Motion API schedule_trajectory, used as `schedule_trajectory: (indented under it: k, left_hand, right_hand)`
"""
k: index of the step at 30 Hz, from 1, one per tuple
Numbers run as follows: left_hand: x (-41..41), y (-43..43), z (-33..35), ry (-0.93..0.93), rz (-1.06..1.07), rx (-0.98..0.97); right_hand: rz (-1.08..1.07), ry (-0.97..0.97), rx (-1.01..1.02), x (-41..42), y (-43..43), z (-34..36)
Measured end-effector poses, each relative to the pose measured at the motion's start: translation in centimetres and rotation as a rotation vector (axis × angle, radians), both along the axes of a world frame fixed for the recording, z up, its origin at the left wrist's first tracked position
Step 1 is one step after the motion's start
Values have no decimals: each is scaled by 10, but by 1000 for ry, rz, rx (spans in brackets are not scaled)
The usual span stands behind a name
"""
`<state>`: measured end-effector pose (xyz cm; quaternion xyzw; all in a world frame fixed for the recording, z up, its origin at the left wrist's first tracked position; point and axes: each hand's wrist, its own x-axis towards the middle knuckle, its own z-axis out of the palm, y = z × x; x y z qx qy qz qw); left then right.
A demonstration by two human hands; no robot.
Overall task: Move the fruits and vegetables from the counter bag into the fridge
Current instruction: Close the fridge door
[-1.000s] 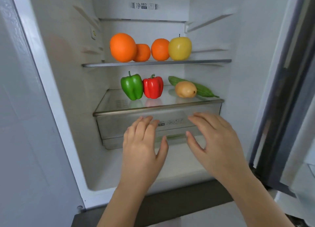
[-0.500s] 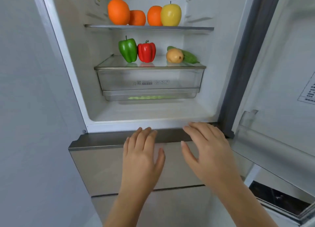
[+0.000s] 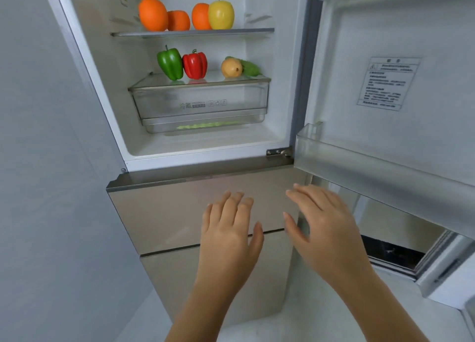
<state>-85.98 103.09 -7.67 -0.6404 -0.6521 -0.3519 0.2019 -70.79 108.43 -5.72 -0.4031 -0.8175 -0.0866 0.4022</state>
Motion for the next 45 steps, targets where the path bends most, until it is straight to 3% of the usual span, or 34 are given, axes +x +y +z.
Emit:
schedule_trajectory:
  k: [6,12,25,32,45]
  left_hand:
    - [45,-51,-17,6,-140,-22]
    - [95,-75,-23,-8,-261,-29]
    - [265,-2,35,49,-658,163]
    - [326,38,39,179,-718,141]
    - [331,37,28,105,-750,135]
  right_hand:
    - [-122,-40,-93,48,-67,-17]
    - [-242,-50,-61,99,-111,-17]
    - [-579,7,81,252,-104,18]
    - [-698,7,60,301,-89,15]
    - [-682,26,48,307,-91,11]
